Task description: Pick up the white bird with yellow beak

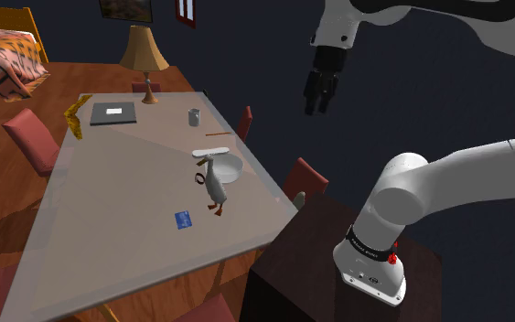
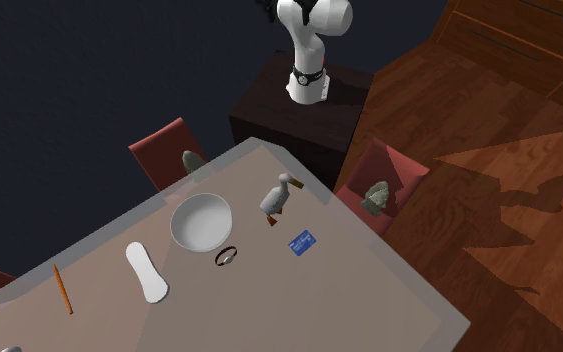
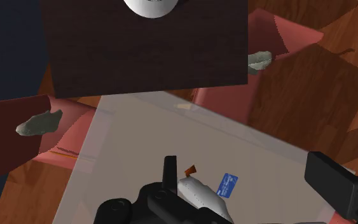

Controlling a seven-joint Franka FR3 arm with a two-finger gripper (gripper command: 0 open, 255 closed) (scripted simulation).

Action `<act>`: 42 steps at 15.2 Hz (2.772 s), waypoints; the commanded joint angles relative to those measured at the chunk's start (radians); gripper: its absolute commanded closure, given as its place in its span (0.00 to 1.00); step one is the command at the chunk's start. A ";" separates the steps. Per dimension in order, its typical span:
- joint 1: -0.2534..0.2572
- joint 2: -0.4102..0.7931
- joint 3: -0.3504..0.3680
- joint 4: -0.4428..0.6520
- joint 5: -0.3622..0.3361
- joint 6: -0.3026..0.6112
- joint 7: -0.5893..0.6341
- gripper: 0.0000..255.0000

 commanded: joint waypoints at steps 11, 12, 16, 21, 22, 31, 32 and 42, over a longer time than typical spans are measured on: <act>0.057 0.296 0.105 0.012 -0.033 0.315 -0.030 0.00; 0.061 0.330 0.116 0.020 -0.039 0.344 -0.030 0.00; 0.074 0.469 0.157 0.065 -0.073 0.448 -0.025 0.00; 0.087 0.651 0.204 0.148 -0.138 0.555 -0.004 0.00; 0.090 0.688 0.212 0.169 -0.155 0.572 0.002 0.00; 0.131 0.992 0.253 0.362 -0.318 0.677 0.069 0.00; 0.131 0.998 0.252 0.356 -0.321 0.689 0.072 0.00; 0.133 1.037 0.249 0.328 -0.338 0.753 0.090 1.00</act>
